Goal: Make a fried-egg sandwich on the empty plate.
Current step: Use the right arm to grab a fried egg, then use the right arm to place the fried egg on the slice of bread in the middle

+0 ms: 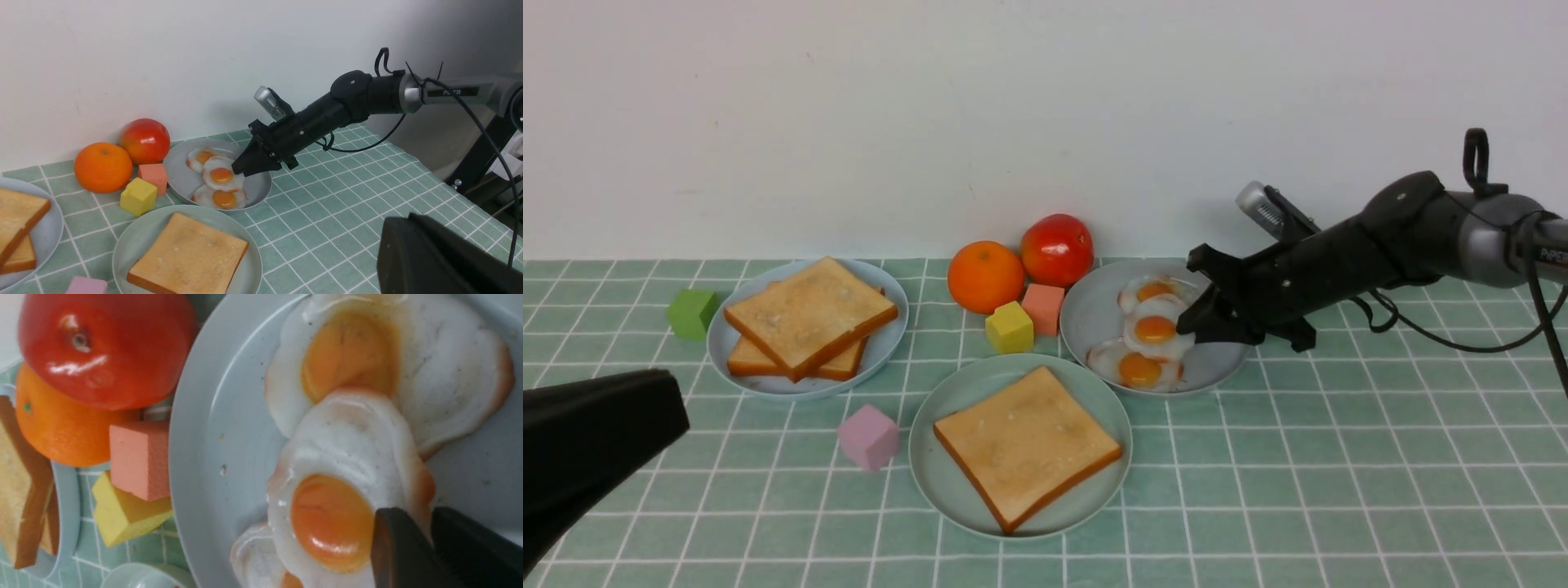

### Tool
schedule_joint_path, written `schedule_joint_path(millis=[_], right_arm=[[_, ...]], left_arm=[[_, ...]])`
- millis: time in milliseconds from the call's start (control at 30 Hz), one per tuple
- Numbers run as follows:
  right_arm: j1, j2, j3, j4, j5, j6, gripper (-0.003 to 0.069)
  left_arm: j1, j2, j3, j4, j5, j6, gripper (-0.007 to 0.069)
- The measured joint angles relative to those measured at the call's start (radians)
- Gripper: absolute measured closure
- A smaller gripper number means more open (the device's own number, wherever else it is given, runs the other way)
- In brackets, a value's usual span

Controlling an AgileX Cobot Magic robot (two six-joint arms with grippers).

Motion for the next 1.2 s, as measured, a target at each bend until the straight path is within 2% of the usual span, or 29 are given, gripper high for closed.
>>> schedule_joint_path(millis=[100,300,433,567,633,733,767,833,1067,1200], right_arm=[[-0.003,-0.043,0.002,-0.004,0.03,-0.022,0.058],[-0.006,-0.157,0.004,-0.012,0.115,-0.058,0.0585],[-0.002,-0.26,0.004,-0.016,0.218,-0.062,0.0585],[0.064,-0.353,0.015,-0.041,0.336,-0.062,0.0585],[0.151,-0.384,0.059,-0.049,0.356,-0.06,0.0585],[0.263,-0.383,0.134,-0.057,0.31,-0.054,0.0585],[0.269,-0.382,0.139,-0.06,0.305,-0.053,0.0585],[0.327,-0.353,0.186,-0.062,0.211,-0.05,0.0585],[0.34,-0.244,0.199,-0.007,0.011,-0.049,0.0585],[0.34,-0.189,0.199,0.027,-0.034,-0.04,0.0585]], left_arm=[[0.0,0.0,0.0,0.007,0.003,0.0,0.0638],[0.0,0.0,0.0,0.018,0.048,0.0,0.0638],[0.0,0.0,0.0,0.054,0.128,-0.053,0.0638],[0.0,0.0,0.0,0.124,0.193,-0.119,0.0638],[0.0,0.0,0.0,0.163,0.215,-0.146,0.0638],[0.0,0.0,0.0,0.182,0.218,-0.157,0.0637],[0.0,0.0,0.0,0.182,0.218,-0.157,0.0637],[0.0,0.0,0.0,0.184,0.218,-0.158,0.0636],[0.0,0.0,0.0,0.184,0.219,-0.159,0.0631],[0.0,0.0,0.0,0.184,0.215,-0.16,0.063]])
